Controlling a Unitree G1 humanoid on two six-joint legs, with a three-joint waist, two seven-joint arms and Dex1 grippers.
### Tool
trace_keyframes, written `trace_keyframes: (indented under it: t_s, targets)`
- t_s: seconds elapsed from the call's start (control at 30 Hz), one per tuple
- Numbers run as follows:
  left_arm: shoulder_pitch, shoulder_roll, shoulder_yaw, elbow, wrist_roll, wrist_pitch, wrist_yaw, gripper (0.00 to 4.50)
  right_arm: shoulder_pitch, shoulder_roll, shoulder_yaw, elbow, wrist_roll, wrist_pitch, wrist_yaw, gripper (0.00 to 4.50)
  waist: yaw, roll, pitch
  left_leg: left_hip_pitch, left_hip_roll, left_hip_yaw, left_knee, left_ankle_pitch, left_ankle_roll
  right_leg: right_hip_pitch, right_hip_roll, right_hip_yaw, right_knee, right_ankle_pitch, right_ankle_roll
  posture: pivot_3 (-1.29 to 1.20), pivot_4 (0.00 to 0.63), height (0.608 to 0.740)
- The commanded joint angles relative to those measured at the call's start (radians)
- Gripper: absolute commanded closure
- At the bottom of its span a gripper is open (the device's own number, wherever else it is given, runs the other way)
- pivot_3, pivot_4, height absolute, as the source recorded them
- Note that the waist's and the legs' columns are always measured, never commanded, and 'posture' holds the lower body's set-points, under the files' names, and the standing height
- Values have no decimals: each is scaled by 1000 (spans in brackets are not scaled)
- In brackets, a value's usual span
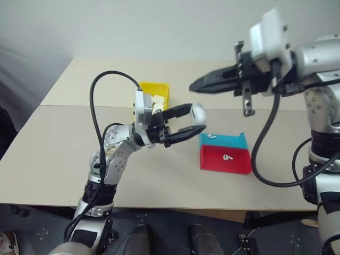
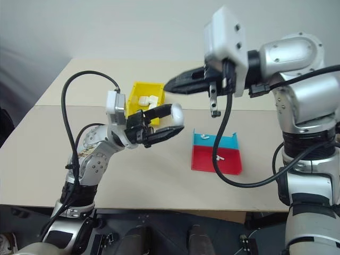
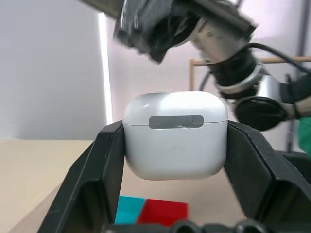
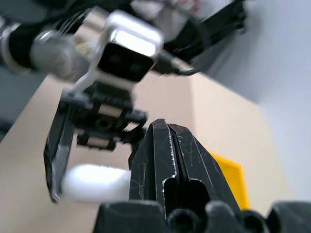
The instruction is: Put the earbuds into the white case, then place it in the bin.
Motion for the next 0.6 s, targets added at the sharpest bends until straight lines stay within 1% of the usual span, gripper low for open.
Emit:
trace_keyframes:
  t_s: [0.03,0.07,0.13,0.2,0.3,0.37,0.47,0.6]
  targets:
    - [-12,-21,62,-6,90,-36,202,1699,116,-16,-125,-109,50,72,-130,4455,5,0,0,0,0,0,0,0,0,0,0,0,0,0,0,0,150,740]
    - [-16,-28,74,5,109,-37,245,1699,148,-21,-136,-133,53,79,-151,4455,5,0,0,0,0,1,0,0,0,0,0,0,0,0,0,0,150,740]
    - [-51,-44,110,88,189,-61,387,1699,211,-12,-164,-186,76,139,-231,4455,6,0,0,0,0,0,0,0,0,-1,0,1,0,0,0,0,150,740]
    - [-91,-51,136,169,252,-95,487,1699,253,1,-182,-235,106,196,-301,4455,5,0,0,0,0,0,0,0,0,-1,0,1,1,0,0,0,150,740]
    - [-155,-41,124,306,373,-147,608,1699,290,12,-178,-304,138,302,-408,4455,1,0,0,1,0,0,0,0,0,-1,1,1,1,1,0,0,150,740]
    - [-190,-41,113,390,429,-172,664,1699,296,14,-167,-328,159,379,-470,4455,2,0,0,1,0,0,0,0,0,0,1,1,1,1,0,0,150,740]
    - [-283,-56,104,595,508,-220,768,1699,340,-11,-97,-380,79,447,-580,4455,7,0,0,0,-1,0,0,0,0,-1,0,1,0,1,0,0,150,740]
    - [-400,-78,94,864,543,-325,791,1699,359,21,-110,-411,87,485,-662,4455,14,0,0,-3,-1,0,0,0,0,-2,0,0,-1,1,1,0,150,740]
